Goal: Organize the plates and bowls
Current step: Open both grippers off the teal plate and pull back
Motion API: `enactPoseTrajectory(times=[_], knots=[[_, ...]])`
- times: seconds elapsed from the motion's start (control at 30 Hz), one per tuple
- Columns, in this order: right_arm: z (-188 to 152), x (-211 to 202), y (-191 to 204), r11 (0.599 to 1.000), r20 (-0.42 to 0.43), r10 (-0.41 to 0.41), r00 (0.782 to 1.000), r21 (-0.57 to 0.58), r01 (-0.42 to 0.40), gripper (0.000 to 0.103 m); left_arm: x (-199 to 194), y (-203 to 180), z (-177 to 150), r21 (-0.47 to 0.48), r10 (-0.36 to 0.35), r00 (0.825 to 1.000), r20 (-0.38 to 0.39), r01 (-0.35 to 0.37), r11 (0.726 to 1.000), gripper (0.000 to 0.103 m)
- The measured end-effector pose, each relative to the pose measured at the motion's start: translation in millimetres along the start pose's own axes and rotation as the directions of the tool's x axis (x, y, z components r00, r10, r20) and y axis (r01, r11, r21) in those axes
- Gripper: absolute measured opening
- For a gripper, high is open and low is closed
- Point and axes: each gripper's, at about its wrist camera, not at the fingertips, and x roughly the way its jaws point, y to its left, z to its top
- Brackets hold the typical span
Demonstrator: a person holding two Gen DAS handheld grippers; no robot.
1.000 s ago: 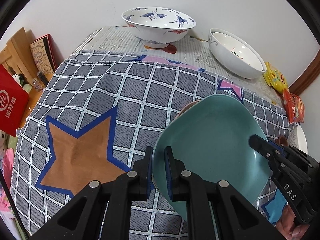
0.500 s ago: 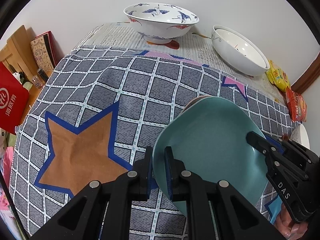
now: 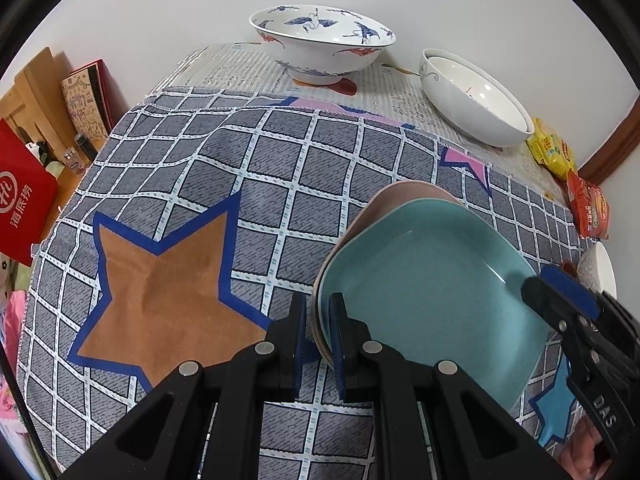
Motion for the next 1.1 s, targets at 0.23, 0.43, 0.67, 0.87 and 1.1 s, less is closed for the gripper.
enactPoseTrajectory(times=[0.23, 0.43, 0.67, 0.87, 1.1], knots=[[-18, 5, 2, 0.999, -0.016, -0.037, 0.999, 0.0, 0.037, 0.019, -3, 0, -3, 0.014, -0.027, 0.999, 0.018, 0.026, 1.0, 0.012], [-14, 20, -8, 0.998, -0.018, -0.033, 0.999, 0.049, 0.034, 0.01, 0, 1, -3, 0.026, -0.039, 0.999, 0.019, 0.038, 0.999, 0.015], [-4, 21, -13, 0.997, -0.012, -0.049, 0.999, 0.059, 0.05, 0.018, -1, 2, -3, 0.016, -0.022, 1.0, 0.007, 0.022, 1.0, 0.023], [-12, -18, -23, 0.996, 0.051, -0.056, 0.997, 0.076, 0.052, 0.038, -18, -16, -8, 0.056, -0.003, 1.0, 0.03, 0.001, 0.998, 0.026], [-31, -89, -64, 0.982, 0.109, -0.119, 0.987, 0.157, 0.101, 0.044, -48, -48, -14, 0.089, -0.019, 0.996, 0.087, 0.011, 0.996, 0.029]])
